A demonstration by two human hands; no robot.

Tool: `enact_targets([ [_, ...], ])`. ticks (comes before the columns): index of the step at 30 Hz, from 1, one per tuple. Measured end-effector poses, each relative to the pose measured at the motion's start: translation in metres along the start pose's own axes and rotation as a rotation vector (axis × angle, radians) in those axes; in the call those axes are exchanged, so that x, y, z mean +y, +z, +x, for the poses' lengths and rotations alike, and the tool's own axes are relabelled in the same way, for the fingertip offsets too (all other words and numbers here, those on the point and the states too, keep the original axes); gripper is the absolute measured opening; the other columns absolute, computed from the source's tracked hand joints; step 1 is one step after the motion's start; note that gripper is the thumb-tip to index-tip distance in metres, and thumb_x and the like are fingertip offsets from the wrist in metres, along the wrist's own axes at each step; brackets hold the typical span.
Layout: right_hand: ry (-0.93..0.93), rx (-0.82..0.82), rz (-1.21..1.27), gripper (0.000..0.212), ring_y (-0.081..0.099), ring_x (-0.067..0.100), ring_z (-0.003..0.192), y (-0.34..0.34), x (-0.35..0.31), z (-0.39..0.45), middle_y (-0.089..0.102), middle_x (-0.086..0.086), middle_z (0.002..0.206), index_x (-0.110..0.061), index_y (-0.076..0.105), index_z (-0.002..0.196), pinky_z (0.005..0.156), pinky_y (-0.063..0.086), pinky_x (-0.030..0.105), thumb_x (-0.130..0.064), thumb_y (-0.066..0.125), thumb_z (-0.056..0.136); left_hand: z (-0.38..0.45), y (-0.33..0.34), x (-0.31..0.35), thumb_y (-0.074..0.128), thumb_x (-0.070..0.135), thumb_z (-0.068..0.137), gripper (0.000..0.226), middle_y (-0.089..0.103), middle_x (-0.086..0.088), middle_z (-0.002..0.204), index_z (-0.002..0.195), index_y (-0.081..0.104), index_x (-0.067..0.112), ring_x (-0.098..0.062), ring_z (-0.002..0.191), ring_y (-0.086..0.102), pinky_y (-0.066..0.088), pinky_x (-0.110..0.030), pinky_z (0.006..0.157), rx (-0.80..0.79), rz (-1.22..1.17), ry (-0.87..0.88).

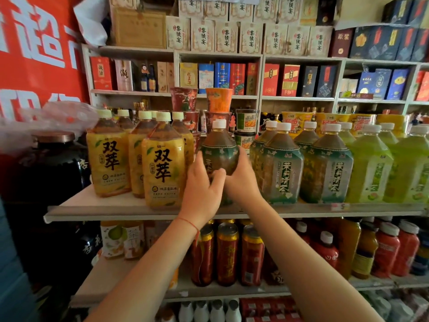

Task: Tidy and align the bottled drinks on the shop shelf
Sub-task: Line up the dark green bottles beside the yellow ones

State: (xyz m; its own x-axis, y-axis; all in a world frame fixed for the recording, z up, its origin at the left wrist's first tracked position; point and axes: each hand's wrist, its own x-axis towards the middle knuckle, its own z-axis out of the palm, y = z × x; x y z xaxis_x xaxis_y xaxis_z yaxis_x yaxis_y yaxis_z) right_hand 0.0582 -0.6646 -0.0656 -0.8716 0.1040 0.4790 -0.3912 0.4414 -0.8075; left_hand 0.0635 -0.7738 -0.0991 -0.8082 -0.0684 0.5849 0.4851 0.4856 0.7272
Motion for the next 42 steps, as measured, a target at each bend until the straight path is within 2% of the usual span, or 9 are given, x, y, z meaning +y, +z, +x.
enact_targets([
  [6,0.061,0.015,0.076,0.086,0.054,0.017,0.124,0.001,0.003,0.001,0.051,-0.005,0.140,-0.027,0.017,0.159,0.102,0.051,0.040,-0.027,0.059,0.084,0.025,0.009,-0.001,0.031,0.055,0.103,0.062,0.034,0.004,0.161,0.157,0.031,0.026,-0.019,0.149,0.029,0.020,-0.043,0.125,0.034,-0.388,-0.291],
  [11,0.241,0.039,0.177,0.066,0.062,0.009,0.080,0.001,0.011,0.001,0.064,0.000,0.111,-0.022,0.019,0.159,0.062,0.052,0.023,-0.014,0.043,0.097,0.048,0.015,-0.006,0.030,0.070,0.097,0.063,0.065,-0.001,0.129,0.134,0.061,0.030,-0.021,0.120,0.059,0.047,-0.044,0.105,-0.031,-0.646,-0.534],
  [20,0.411,0.006,0.321,0.059,0.055,0.018,0.107,-0.001,0.014,0.011,0.057,-0.001,0.119,-0.022,0.036,0.150,0.096,0.050,0.038,-0.013,0.053,0.094,0.053,0.024,0.003,0.033,0.082,0.081,0.078,0.063,-0.002,0.137,0.134,0.062,0.034,-0.025,0.128,0.055,0.039,-0.052,0.113,-0.065,-0.731,-0.560],
  [23,0.438,0.034,0.392,0.045,0.056,0.015,0.099,-0.001,0.013,0.012,0.059,-0.003,0.108,-0.024,0.045,0.139,0.089,0.051,0.036,-0.016,0.050,0.095,0.053,0.024,0.005,0.029,0.072,0.097,0.064,0.068,-0.004,0.126,0.127,0.066,0.029,-0.022,0.117,0.062,0.050,-0.044,0.101,-0.079,-0.747,-0.567],
  [27,0.437,0.081,0.531,0.053,0.063,0.021,0.109,0.004,0.009,0.009,0.071,0.001,0.114,-0.029,0.062,0.121,0.101,0.050,0.048,-0.057,0.043,0.080,0.058,0.025,0.006,0.029,0.069,0.099,0.062,0.073,-0.008,0.114,0.118,0.071,0.027,-0.025,0.109,0.066,0.053,-0.040,0.090,-0.078,-0.790,-0.602],
  [30,0.513,0.087,0.584,0.084,0.052,0.024,0.130,0.001,0.003,0.017,0.060,-0.002,0.140,-0.030,0.051,0.143,0.116,0.036,0.049,-0.081,0.043,0.077,0.061,0.028,0.008,0.028,0.067,0.100,0.065,0.074,-0.010,0.114,0.120,0.072,0.024,-0.028,0.111,0.066,0.052,-0.043,0.095,-0.075,-0.817,-0.613],
  [33,0.510,0.074,0.586,0.076,0.045,0.027,0.139,0.000,0.001,0.028,0.050,0.003,0.151,-0.024,0.043,0.150,0.118,0.032,0.044,-0.073,0.040,0.092,0.064,0.027,0.008,0.031,0.065,0.100,0.062,0.076,-0.010,0.108,0.112,0.075,0.023,-0.031,0.110,0.067,0.050,-0.049,0.102,-0.029,-0.828,-0.613],
  [36,0.625,0.076,0.632,0.100,0.046,0.030,0.135,0.006,0.002,0.036,0.051,0.005,0.149,-0.030,0.043,0.149,0.117,0.031,0.052,-0.089,0.046,0.067,0.067,0.025,0.004,0.033,0.065,0.099,0.061,0.077,-0.008,0.106,0.112,0.075,0.024,-0.030,0.109,0.068,0.049,-0.050,0.104,0.004,-0.829,-0.609],
  [42,0.668,0.071,0.655,0.083,0.039,0.030,0.142,0.005,0.003,0.034,0.044,0.006,0.155,-0.023,0.036,0.153,0.121,0.026,0.048,-0.076,0.042,0.090,0.060,0.026,0.007,0.030,0.063,0.101,0.057,0.075,-0.005,0.107,0.115,0.071,0.026,-0.026,0.107,0.067,0.053,-0.046,0.098,0.019,-0.822,-0.596],
])
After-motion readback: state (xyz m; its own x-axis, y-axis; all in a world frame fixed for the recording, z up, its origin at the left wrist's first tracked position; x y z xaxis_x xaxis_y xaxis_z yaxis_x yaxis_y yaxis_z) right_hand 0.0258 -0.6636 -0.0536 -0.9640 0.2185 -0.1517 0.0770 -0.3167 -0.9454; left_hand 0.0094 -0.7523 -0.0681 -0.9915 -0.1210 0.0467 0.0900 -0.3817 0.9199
